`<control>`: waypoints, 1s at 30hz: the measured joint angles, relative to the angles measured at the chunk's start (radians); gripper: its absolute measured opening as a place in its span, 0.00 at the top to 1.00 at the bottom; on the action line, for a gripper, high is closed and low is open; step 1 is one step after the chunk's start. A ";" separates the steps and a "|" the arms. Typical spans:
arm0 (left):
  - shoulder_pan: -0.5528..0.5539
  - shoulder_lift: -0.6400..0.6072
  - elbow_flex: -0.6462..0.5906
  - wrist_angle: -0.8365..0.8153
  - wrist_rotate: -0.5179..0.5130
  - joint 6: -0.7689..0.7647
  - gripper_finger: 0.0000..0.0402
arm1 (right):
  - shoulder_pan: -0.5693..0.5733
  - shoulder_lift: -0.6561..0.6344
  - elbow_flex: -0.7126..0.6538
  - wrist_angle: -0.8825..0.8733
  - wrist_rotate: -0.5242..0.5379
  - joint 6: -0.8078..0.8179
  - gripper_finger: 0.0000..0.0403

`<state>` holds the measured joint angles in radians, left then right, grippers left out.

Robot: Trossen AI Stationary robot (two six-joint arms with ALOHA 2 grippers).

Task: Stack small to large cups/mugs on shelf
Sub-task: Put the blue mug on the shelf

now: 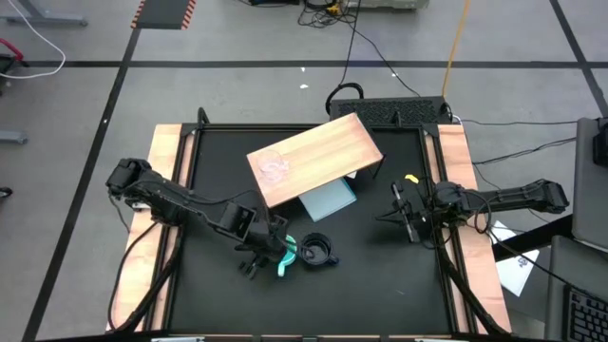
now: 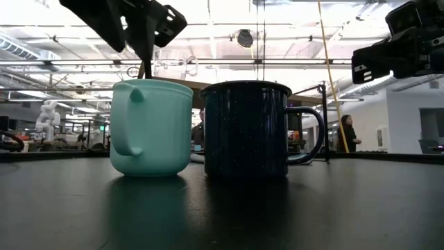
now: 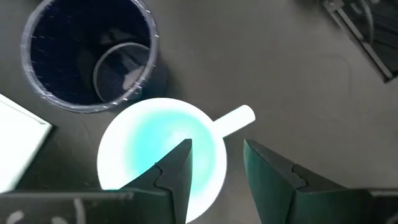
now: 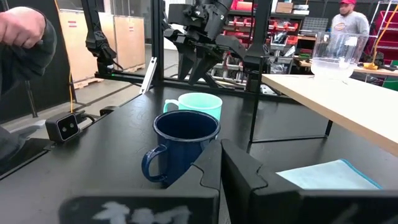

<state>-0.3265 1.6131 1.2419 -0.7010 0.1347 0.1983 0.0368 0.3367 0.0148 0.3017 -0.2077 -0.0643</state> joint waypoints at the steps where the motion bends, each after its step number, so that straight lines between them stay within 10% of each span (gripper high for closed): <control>1: -0.005 0.000 -0.001 -0.001 0.001 -0.003 0.64 | 0.000 0.000 0.000 0.000 0.000 0.000 1.00; 30: -0.034 0.105 -0.006 -0.044 -0.065 0.028 0.68 | 0.000 0.000 0.000 0.008 0.000 0.000 1.00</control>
<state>-0.3603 1.7180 1.2362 -0.7448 0.0700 0.2264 0.0367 0.3370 0.0148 0.3096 -0.2073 -0.0642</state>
